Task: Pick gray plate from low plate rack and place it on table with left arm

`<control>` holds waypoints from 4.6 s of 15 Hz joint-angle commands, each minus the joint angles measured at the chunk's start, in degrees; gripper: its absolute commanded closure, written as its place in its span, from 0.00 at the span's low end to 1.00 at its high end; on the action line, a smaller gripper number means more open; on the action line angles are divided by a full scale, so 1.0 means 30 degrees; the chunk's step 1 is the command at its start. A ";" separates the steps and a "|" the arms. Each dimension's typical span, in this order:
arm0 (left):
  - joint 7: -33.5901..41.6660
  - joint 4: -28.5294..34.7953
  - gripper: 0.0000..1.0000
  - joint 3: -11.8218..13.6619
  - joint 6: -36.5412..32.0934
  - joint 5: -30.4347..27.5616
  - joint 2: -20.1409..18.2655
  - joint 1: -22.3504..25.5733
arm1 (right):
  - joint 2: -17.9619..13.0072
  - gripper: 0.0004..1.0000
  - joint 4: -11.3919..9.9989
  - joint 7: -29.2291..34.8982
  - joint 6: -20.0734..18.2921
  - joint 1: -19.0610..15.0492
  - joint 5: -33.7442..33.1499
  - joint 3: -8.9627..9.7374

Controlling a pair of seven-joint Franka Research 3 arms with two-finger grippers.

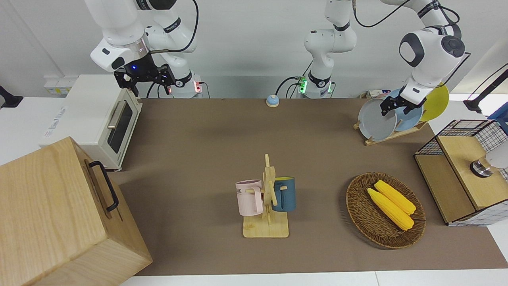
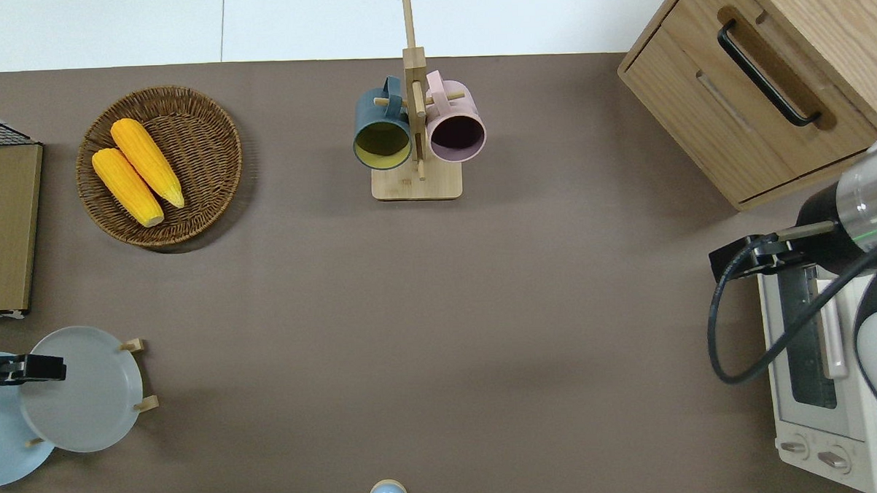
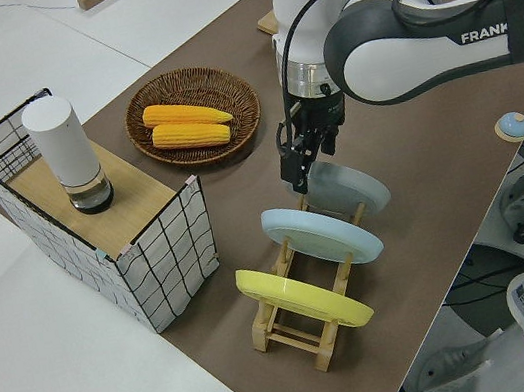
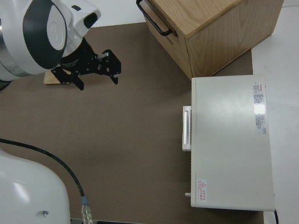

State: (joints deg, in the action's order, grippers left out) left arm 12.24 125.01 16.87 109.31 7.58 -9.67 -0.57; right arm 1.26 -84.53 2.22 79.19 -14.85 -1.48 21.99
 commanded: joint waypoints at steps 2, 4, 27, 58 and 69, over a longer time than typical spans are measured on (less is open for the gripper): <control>-0.0212 0.1192 0.01 0.0234 0.0566 0.0080 -0.0936 -0.0133 | -0.0039 0.02 0.0138 0.0226 -0.0206 -0.0441 -0.0123 0.0404; -0.0183 0.1250 0.01 0.0468 0.0361 0.0110 -0.0995 -0.0133 | -0.0038 0.02 0.0138 0.0226 -0.0206 -0.0441 -0.0123 0.0404; -0.0241 0.1048 0.92 0.0645 -0.0106 0.0168 -0.1053 -0.0104 | -0.0038 0.02 0.0138 0.0226 -0.0206 -0.0441 -0.0094 0.0375; -0.9990 -0.5546 0.96 -0.5705 -0.7638 -0.3670 -0.0761 -0.0251 | -0.0038 0.02 0.0109 0.0226 -0.0206 -0.0441 -0.0123 0.0404; -1.0261 -0.2974 0.96 -0.7205 -0.4715 -0.5397 -0.0029 -0.0309 | -0.0038 0.02 0.0109 0.0226 -0.0206 -0.0441 -0.0123 0.0404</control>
State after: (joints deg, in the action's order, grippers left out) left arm -18.04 111.51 -4.27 89.74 -6.91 -10.34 -1.27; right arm 1.26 -84.53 2.22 79.19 -14.85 -1.48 21.99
